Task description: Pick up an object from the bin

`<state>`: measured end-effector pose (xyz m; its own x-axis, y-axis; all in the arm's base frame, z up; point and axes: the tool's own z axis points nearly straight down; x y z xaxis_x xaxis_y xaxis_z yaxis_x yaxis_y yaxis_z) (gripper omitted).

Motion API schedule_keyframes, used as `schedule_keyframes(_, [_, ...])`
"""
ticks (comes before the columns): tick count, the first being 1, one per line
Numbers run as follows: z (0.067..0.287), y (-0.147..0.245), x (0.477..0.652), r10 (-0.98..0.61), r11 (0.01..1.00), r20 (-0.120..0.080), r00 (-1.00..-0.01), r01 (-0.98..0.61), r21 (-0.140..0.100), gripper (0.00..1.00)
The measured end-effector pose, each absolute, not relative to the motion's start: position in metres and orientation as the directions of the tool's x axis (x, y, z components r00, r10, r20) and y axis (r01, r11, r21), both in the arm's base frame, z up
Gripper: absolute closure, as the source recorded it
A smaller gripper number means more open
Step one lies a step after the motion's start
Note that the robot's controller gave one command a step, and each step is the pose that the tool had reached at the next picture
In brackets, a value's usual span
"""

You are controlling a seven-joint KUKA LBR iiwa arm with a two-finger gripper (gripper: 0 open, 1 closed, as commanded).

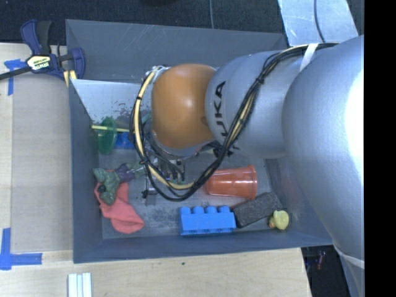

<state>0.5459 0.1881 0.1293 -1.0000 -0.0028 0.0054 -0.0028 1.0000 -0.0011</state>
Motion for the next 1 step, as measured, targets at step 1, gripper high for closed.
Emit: schedule_keyframes(1, [0.1336, 0.1875, 0.5482, 0.000, 1.000, -0.002, -1.000, 0.000, 0.001, 0.00])
